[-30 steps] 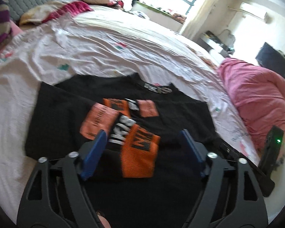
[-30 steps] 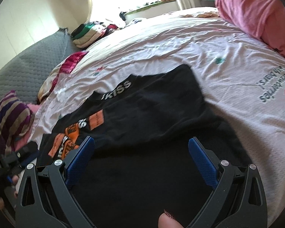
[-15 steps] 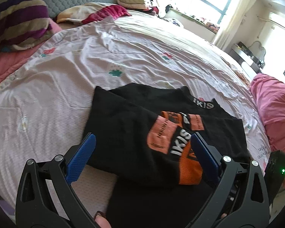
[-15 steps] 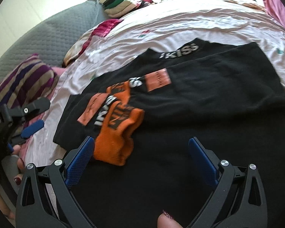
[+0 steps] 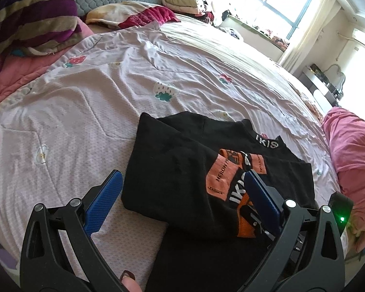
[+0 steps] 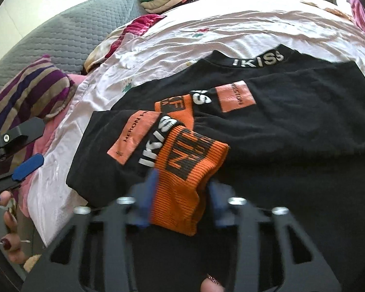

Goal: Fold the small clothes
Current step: 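Lift the shirt side with the right tool and fold it over the body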

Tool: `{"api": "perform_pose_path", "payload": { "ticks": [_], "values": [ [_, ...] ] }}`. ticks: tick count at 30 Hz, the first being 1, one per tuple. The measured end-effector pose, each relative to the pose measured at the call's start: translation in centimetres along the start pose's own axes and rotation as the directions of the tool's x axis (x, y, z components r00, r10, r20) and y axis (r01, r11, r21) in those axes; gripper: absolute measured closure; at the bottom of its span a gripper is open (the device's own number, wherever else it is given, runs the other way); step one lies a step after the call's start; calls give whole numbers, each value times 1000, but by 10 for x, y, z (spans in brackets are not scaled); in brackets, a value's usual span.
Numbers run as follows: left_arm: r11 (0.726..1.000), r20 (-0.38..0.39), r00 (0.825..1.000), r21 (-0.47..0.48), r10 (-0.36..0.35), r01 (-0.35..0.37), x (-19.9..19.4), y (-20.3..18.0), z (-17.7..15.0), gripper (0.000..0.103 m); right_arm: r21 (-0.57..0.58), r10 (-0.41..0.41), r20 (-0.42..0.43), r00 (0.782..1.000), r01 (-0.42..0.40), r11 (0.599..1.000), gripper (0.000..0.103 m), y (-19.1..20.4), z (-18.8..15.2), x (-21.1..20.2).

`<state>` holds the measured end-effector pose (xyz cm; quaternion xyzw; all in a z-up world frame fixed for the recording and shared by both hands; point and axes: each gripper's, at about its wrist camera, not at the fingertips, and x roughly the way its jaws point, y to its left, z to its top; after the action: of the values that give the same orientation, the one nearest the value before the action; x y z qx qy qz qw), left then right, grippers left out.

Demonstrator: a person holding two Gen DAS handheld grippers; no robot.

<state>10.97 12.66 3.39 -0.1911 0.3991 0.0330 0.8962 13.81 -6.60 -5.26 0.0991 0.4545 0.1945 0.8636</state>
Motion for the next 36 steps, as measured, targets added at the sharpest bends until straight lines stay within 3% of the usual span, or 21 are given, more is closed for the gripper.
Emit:
{"api": "perform_pose_path", "payload": {
  "ticks": [2,18,36],
  "values": [
    [1000,5,1000,-15,-3,3,-2,4,2,10,-45,-4,20,1000,4,999,94,8,3,-4],
    [998,16,1000,-65,-9,10,-7,18,5,10,-232,22,172,985,18,973,96,31,55,-65],
    [1000,13,1000,-17,4,-4,3,0,0,10,-170,-104,296,949,159,972,97,-36,79,-109]
  ]
}}
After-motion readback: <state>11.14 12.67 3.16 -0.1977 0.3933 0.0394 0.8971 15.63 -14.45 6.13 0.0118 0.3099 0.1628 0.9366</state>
